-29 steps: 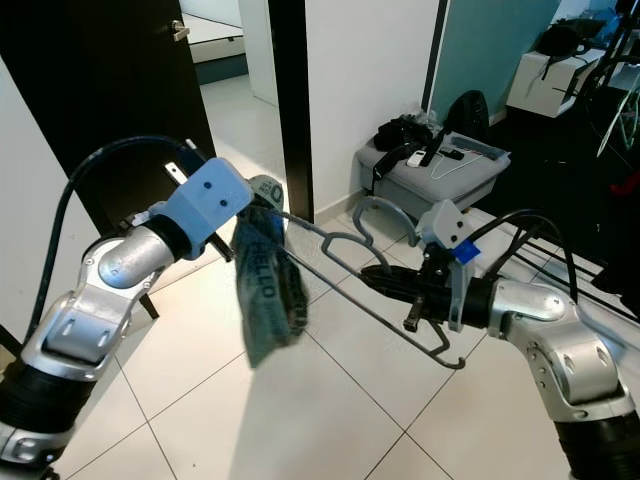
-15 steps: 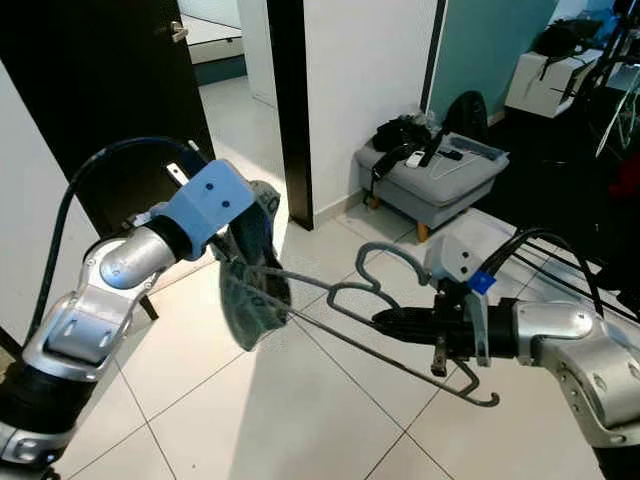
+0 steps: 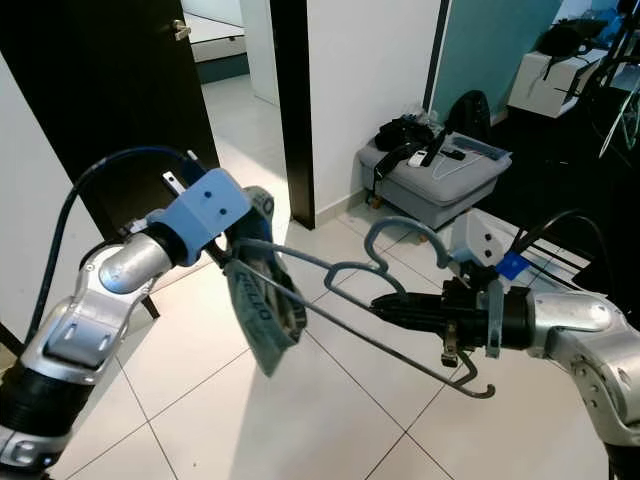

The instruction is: Hang hanger

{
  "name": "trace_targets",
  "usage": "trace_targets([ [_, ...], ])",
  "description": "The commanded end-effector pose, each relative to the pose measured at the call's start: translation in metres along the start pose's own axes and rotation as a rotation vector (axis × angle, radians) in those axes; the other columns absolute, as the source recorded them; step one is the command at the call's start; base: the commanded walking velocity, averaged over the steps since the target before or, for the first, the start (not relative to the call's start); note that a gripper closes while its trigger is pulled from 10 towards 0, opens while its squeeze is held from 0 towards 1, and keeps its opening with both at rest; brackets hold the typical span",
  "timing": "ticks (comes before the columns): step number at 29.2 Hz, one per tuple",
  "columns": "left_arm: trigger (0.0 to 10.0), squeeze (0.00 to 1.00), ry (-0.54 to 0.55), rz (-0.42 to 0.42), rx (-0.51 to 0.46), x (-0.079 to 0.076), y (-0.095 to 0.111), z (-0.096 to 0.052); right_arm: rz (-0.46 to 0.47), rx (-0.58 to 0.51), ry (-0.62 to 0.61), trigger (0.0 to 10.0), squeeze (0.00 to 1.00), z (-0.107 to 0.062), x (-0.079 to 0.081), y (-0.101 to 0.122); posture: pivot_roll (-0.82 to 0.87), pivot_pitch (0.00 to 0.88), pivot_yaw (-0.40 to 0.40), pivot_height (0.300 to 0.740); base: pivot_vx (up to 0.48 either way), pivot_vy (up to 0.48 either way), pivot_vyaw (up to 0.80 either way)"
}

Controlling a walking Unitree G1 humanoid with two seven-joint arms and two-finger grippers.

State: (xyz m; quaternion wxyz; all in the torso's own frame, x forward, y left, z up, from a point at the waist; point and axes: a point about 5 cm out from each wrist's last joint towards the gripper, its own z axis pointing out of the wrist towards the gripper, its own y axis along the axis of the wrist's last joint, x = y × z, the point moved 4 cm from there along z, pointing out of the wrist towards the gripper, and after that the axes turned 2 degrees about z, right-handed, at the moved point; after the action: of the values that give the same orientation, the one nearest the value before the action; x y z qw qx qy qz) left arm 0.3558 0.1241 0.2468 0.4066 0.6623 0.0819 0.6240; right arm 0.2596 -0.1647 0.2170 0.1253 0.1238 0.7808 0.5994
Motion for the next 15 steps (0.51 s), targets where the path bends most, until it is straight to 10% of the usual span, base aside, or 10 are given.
trace_targets([
  [1,10.0,0.00,0.016,0.026,0.028,0.006,-0.008,-0.004,-0.012,0.002,0.005,10.0,0.00,-0.003,0.002,0.003,-0.04,0.000,0.002,0.740,0.000,0.000,0.00],
  [15,10.0,0.00,0.032,0.028,0.046,0.012,-0.014,-0.009,0.001,0.088,-0.111,10.0,0.00,-0.017,-0.016,-0.011,-0.04,0.000,-0.002,0.740,0.000,0.000,0.00],
])
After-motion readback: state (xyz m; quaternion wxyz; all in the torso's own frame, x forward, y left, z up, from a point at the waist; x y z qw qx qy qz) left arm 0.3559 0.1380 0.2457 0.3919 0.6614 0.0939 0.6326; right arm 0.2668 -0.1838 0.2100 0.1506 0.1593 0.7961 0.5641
